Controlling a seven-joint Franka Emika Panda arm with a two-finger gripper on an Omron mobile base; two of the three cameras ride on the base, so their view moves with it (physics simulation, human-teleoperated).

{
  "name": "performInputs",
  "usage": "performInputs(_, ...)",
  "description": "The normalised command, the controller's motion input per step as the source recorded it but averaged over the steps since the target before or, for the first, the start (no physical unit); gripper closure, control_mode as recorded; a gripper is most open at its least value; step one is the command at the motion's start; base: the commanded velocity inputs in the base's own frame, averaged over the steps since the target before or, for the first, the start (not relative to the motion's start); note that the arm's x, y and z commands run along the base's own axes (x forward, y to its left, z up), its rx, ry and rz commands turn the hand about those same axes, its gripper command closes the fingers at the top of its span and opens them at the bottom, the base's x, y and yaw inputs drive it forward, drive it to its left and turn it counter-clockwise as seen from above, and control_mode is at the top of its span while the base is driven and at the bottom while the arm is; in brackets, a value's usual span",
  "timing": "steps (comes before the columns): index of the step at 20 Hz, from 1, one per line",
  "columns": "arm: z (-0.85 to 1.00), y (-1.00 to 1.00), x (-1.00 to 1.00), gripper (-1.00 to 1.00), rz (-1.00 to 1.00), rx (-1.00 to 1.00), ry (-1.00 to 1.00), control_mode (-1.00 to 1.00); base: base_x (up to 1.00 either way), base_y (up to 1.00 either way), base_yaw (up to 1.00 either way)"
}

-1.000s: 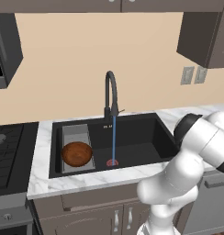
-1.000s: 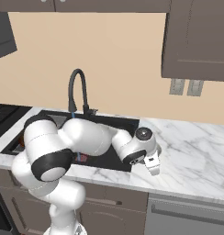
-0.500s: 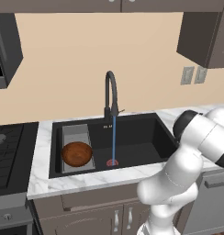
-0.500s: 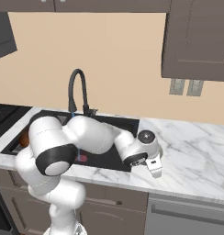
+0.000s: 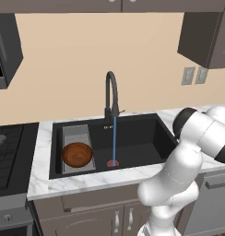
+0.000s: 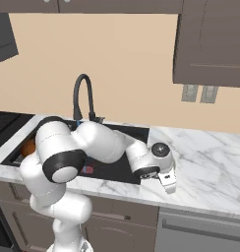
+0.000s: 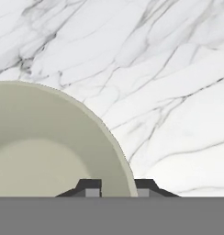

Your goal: Rinse each bowl for a few seconds and place them down in the sink or on the counter.

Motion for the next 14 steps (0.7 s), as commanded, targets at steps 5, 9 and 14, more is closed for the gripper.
performInputs(5,0.0,0.03,0.0,-1.0,-0.01,0.01,0.0,-1.0,0.0,0.0,0.0)
performInputs(9,0.15,0.0,0.0,-1.0,-0.02,0.01,0.0,-1.0,0.0,0.0,0.0)
performInputs(14,0.27,0.0,0.0,-1.0,-0.01,0.01,0.0,-1.0,0.0,0.0,0.0)
